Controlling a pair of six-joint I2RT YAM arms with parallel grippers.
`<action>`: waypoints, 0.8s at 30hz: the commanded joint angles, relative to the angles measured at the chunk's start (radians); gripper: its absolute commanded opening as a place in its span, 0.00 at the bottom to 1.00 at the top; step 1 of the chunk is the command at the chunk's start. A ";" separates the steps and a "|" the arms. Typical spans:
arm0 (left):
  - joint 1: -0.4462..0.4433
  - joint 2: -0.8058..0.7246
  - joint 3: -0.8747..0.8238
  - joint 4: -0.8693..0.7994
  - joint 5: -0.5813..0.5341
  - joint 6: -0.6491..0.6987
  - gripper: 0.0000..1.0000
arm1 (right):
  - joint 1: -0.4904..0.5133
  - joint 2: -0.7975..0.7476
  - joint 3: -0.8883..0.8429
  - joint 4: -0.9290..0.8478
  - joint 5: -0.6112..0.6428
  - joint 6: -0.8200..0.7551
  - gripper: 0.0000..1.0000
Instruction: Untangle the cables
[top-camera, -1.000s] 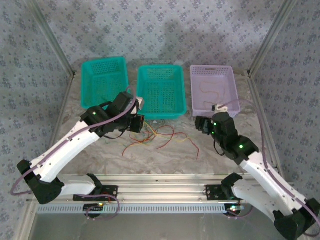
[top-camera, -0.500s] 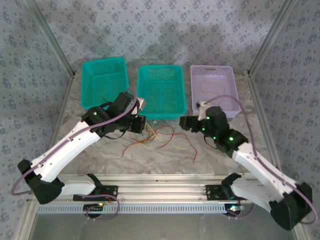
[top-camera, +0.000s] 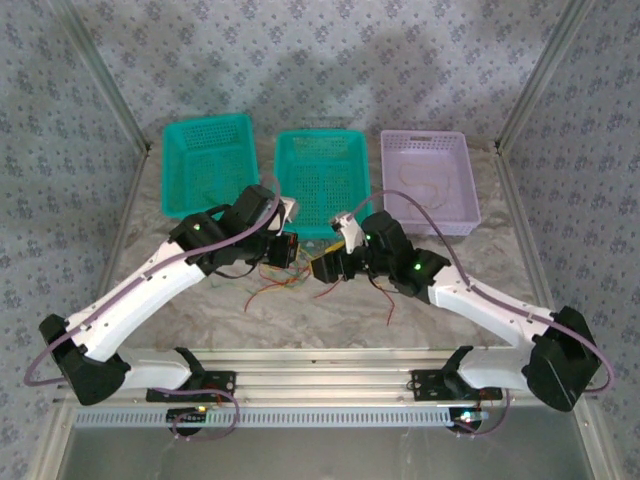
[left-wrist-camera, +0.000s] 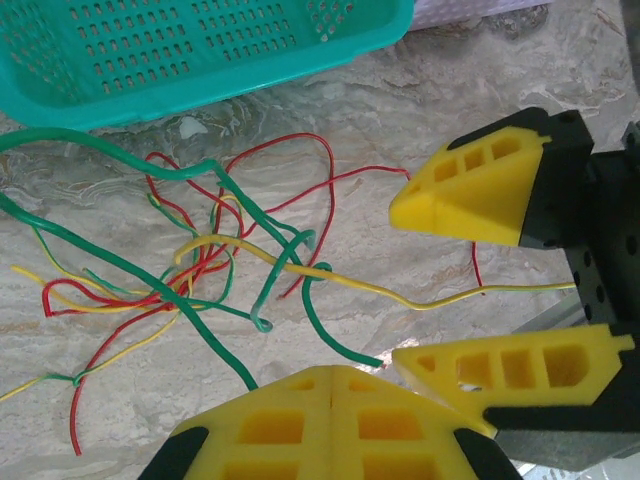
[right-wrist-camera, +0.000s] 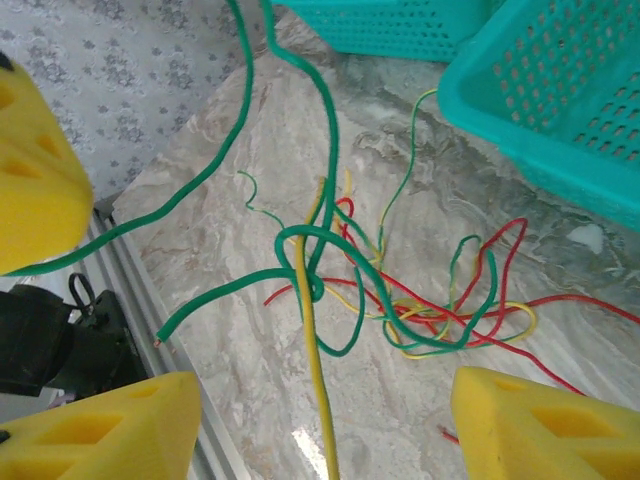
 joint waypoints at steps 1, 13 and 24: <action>-0.005 -0.002 0.007 0.011 -0.001 -0.008 0.00 | 0.013 0.015 -0.014 0.035 -0.031 -0.014 0.68; -0.006 -0.005 0.029 0.007 -0.009 -0.006 0.00 | 0.024 0.083 -0.008 0.007 0.023 -0.023 0.35; 0.015 -0.055 0.099 -0.082 -0.101 0.045 0.00 | -0.081 0.034 -0.071 -0.113 0.180 0.003 0.00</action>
